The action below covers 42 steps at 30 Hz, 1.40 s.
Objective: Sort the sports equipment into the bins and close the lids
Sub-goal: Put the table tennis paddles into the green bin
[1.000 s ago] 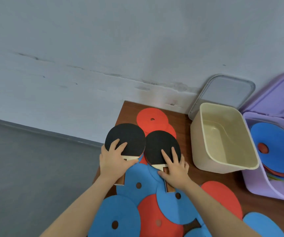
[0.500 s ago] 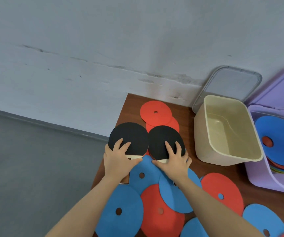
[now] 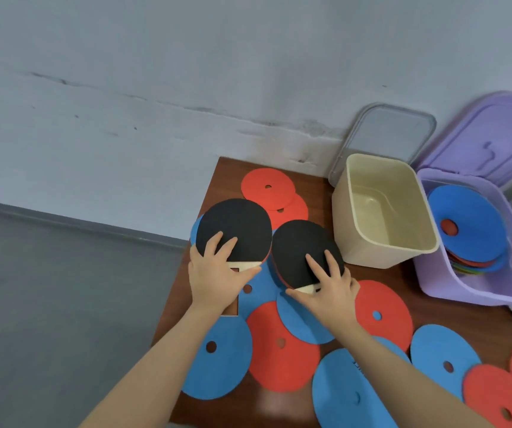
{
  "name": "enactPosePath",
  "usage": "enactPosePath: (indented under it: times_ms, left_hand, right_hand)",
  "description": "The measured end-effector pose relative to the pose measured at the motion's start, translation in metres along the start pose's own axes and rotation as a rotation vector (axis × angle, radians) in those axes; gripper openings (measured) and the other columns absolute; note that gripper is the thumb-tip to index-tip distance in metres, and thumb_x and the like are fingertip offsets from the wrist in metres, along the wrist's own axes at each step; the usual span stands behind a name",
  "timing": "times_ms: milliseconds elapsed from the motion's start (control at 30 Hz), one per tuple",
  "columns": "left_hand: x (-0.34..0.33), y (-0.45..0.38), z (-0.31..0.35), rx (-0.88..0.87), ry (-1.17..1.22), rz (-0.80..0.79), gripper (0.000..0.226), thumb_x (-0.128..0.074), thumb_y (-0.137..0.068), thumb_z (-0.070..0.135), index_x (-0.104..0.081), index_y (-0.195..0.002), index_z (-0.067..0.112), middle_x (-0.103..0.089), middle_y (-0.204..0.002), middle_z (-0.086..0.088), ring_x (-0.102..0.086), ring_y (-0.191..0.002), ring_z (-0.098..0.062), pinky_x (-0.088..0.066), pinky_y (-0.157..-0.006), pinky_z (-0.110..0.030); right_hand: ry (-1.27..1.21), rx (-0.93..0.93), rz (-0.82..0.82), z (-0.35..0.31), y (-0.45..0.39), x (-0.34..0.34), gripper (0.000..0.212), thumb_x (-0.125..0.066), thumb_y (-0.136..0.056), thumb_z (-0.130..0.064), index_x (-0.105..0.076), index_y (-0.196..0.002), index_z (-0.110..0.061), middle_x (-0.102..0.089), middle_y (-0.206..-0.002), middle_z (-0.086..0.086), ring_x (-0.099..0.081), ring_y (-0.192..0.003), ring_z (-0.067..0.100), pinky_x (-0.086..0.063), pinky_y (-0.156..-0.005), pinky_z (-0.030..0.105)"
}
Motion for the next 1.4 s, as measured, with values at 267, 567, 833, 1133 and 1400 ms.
enactPosePath:
  times_ms: [267, 567, 833, 1133, 1400]
  left_hand:
    - [0.024, 0.04, 0.08, -0.187, 0.03, 0.137, 0.078, -0.065, -0.06, 0.07, -0.056, -0.126, 0.03, -0.042, -0.141, 0.008, -0.033, -0.128, -0.034, -0.039, -0.098, -0.047]
    - [0.003, 0.135, 0.174, -0.221, 0.035, 0.263, 0.074, -0.073, -0.061, 0.062, -0.056, -0.126, 0.029, -0.043, -0.14, 0.008, -0.036, -0.124, -0.031, -0.039, -0.101, -0.044]
    - [-0.019, 0.187, 0.195, -0.154, -0.007, 0.266, 0.074, -0.072, -0.063, 0.062, -0.056, -0.127, 0.028, -0.042, -0.141, 0.006, -0.036, -0.124, -0.033, -0.037, -0.1, -0.044]
    - [-0.052, 0.183, 0.269, -0.258, 0.117, 0.231, 0.075, -0.073, -0.061, 0.062, -0.057, -0.126, 0.028, -0.042, -0.14, 0.008, -0.035, -0.127, -0.031, -0.038, -0.102, -0.048]
    - [-0.075, 0.135, 0.37, -0.397, 0.246, 0.234, 0.081, -0.054, -0.057, 0.074, -0.059, -0.123, 0.027, -0.046, -0.138, 0.006, -0.043, -0.122, -0.029, -0.042, -0.097, -0.047]
  right_hand:
    - [-0.105, 0.083, 0.174, 0.043, 0.043, 0.054, 0.084, -0.051, -0.056, -0.083, -0.046, -0.131, -0.046, -0.036, -0.148, -0.001, -0.042, -0.123, 0.034, -0.031, -0.097, 0.048]
    - [-0.085, 0.313, 0.042, 0.113, 0.105, 0.083, 0.087, -0.046, -0.056, -0.085, -0.039, -0.134, -0.048, -0.03, -0.15, -0.008, -0.033, -0.13, 0.024, -0.022, -0.1, 0.04]
    - [-0.096, 0.25, 0.053, 0.186, 0.14, 0.095, 0.09, -0.041, -0.051, -0.085, -0.041, -0.133, -0.048, -0.029, -0.15, -0.009, -0.034, -0.13, 0.023, -0.023, -0.1, 0.041]
    - [-0.179, 0.19, 0.431, 0.264, 0.157, 0.165, 0.075, -0.056, -0.057, -0.074, -0.054, -0.123, -0.037, -0.049, -0.137, 0.004, -0.051, -0.115, 0.034, -0.038, -0.085, 0.048]
    - [-0.05, 0.071, 0.552, 0.32, 0.108, 0.237, 0.077, -0.055, -0.057, -0.076, -0.06, -0.121, -0.034, -0.049, -0.138, 0.005, -0.054, -0.111, 0.036, -0.038, -0.082, 0.047]
Point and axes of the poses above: each hand's wrist, its own y-axis away from the middle knuckle, its own x-axis out of the back of the hand, z = x × y, the point moved 7 cm from there along -y, towards the middle knuckle
